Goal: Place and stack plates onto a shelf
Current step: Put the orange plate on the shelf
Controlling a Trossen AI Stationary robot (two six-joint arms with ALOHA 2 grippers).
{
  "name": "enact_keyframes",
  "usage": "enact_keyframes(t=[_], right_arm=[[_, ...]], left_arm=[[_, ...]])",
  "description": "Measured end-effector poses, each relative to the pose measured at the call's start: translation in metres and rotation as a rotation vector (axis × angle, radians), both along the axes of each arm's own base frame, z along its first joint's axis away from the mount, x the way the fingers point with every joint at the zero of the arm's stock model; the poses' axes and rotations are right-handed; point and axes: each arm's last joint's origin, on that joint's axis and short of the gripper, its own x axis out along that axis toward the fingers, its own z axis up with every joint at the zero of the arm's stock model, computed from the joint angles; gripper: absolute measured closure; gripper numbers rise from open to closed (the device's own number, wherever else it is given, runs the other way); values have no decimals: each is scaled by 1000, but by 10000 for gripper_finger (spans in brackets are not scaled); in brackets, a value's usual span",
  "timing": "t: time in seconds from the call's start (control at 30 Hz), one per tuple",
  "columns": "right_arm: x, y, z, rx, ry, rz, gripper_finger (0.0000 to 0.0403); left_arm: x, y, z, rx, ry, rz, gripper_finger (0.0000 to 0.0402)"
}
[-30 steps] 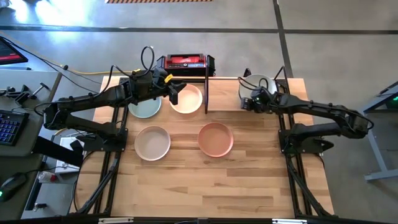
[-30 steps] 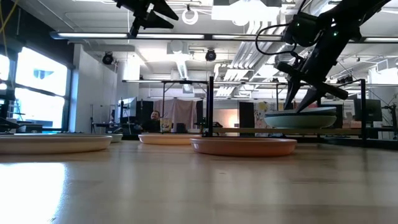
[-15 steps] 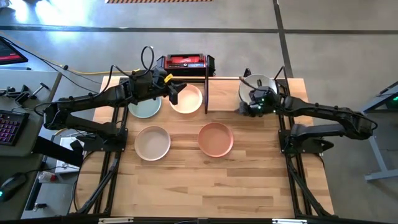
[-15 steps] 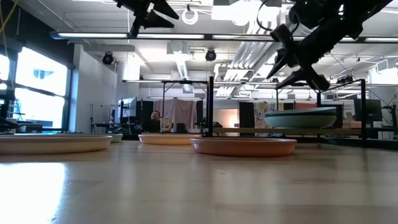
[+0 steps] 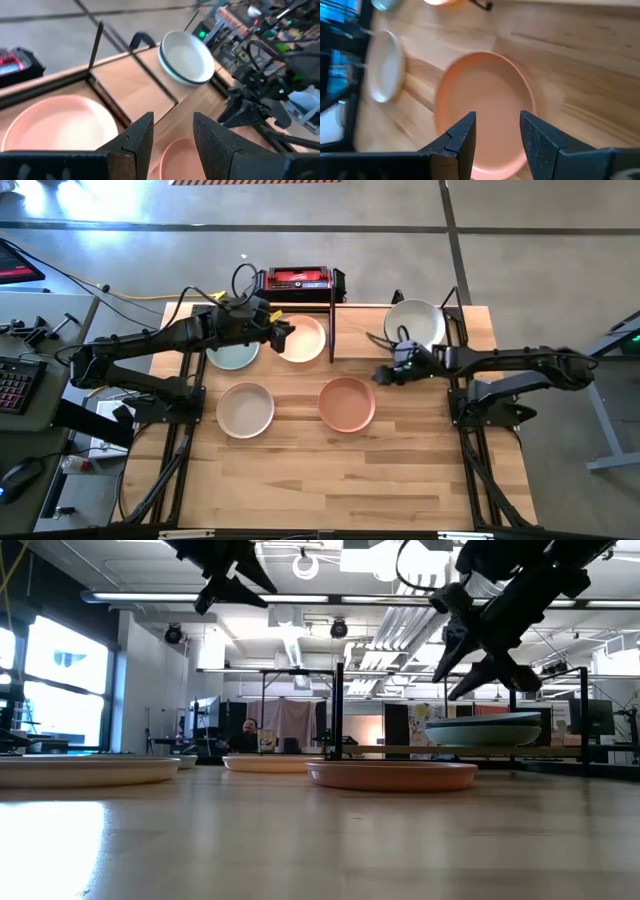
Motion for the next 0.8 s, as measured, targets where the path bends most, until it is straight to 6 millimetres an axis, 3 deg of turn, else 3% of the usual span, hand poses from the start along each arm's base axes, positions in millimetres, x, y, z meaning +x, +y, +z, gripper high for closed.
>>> enact_keyframes(t=[0.47, 0.8], right_arm=[[23, 13, -46, -26, 221, 41, 269], [39, 18, -75, -41, 277, 50, 269]], left_arm=[[-1, -7, -7, -49, 60, -6, 275], [-1, -9, -7, -47, 61, -11, 275]])
